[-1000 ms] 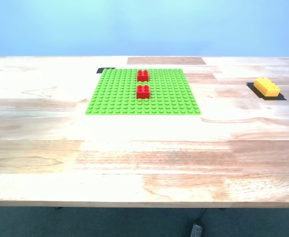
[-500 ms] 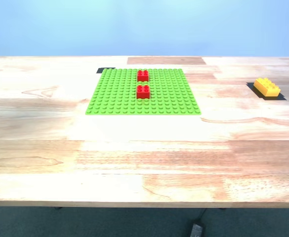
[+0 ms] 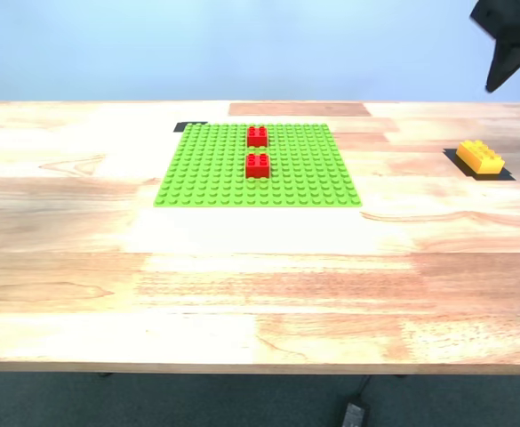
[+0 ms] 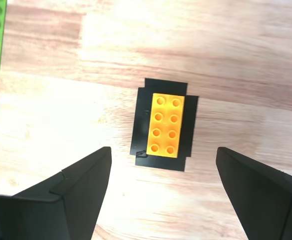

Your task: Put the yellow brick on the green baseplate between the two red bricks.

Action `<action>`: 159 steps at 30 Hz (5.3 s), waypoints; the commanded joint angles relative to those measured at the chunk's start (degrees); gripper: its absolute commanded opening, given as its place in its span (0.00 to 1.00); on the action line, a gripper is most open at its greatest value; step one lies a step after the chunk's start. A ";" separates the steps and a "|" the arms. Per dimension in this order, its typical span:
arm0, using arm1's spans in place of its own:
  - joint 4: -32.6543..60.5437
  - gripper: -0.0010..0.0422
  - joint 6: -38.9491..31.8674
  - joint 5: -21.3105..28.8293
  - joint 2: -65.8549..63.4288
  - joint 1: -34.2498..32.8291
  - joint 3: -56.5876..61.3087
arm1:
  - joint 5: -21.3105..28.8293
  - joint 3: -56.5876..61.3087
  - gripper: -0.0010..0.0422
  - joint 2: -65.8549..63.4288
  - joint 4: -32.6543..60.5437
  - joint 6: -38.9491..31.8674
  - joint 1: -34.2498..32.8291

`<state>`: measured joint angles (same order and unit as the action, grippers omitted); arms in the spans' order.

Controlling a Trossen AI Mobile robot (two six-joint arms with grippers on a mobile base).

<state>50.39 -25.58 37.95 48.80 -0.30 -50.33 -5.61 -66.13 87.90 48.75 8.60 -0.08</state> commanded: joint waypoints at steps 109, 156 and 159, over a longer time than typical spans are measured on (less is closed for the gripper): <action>-1.07 0.02 0.07 -0.50 -2.54 0.02 0.31 | 3.04 -33.44 0.06 39.91 -1.22 40.89 42.75; -0.15 0.02 -0.57 -0.48 -2.58 0.02 0.33 | 1.29 -30.25 0.30 38.80 -7.06 39.87 42.80; 0.22 0.02 -1.84 -0.48 -2.58 0.02 0.33 | 1.31 -30.88 0.35 38.80 -6.86 39.36 42.75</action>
<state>50.46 -27.29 37.47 46.22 -0.30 -50.00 -4.10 -96.60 126.72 41.98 48.31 42.70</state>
